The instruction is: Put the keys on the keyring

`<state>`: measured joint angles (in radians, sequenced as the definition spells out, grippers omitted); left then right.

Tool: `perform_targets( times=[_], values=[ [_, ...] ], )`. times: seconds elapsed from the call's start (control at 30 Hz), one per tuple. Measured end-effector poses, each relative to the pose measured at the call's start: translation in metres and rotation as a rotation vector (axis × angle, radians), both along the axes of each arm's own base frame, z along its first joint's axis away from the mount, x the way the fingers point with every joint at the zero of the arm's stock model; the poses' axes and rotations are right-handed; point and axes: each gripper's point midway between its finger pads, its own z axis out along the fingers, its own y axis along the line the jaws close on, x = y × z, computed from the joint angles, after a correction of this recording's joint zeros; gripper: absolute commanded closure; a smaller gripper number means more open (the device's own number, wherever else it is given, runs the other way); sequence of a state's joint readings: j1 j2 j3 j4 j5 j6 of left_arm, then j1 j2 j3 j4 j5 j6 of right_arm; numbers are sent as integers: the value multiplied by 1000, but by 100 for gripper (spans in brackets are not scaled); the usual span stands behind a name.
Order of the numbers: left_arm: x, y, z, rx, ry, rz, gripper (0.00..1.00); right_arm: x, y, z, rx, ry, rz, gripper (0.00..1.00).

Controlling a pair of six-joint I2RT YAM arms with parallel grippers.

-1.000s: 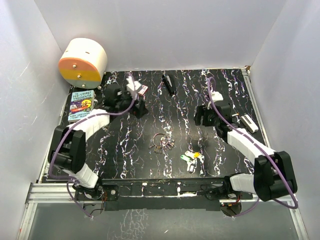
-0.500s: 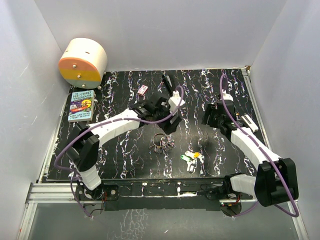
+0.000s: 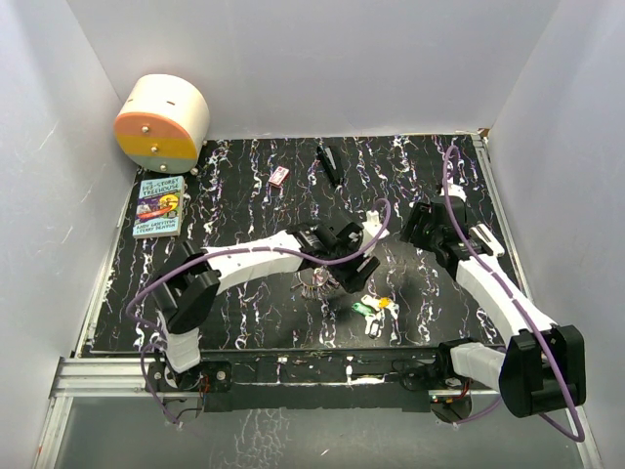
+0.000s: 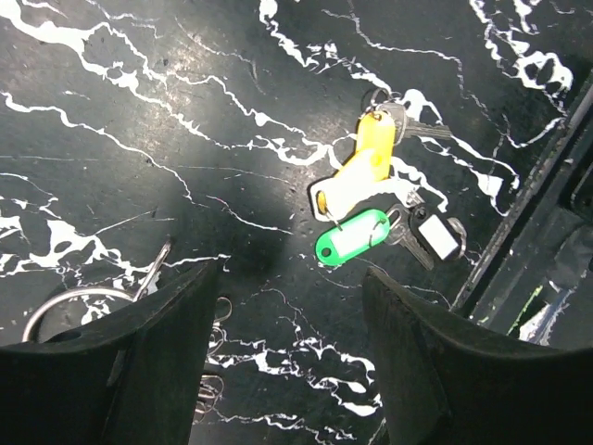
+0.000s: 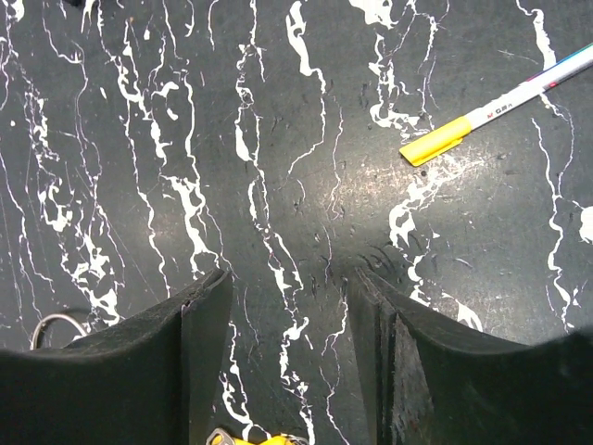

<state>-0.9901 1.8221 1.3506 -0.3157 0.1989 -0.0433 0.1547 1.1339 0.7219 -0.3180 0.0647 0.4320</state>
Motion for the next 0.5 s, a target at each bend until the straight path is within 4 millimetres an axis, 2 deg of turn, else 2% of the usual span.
perform_targets(
  times=[0.17,0.27,0.37,0.5],
  values=[
    [3,-1,-26,31,56,52,40,-2,-6,0,6,-7,-38,45],
    [9,3,-33,57,36,55,41,-5,-8,-5,9,1,-49,45],
    [23,5,-21,56,-59,27,42,-6,-8,-6,12,-3,-58,45],
    [41,5,21,-13,-229,7,43,-9,-13,-6,5,-25,-77,45]
  ],
)
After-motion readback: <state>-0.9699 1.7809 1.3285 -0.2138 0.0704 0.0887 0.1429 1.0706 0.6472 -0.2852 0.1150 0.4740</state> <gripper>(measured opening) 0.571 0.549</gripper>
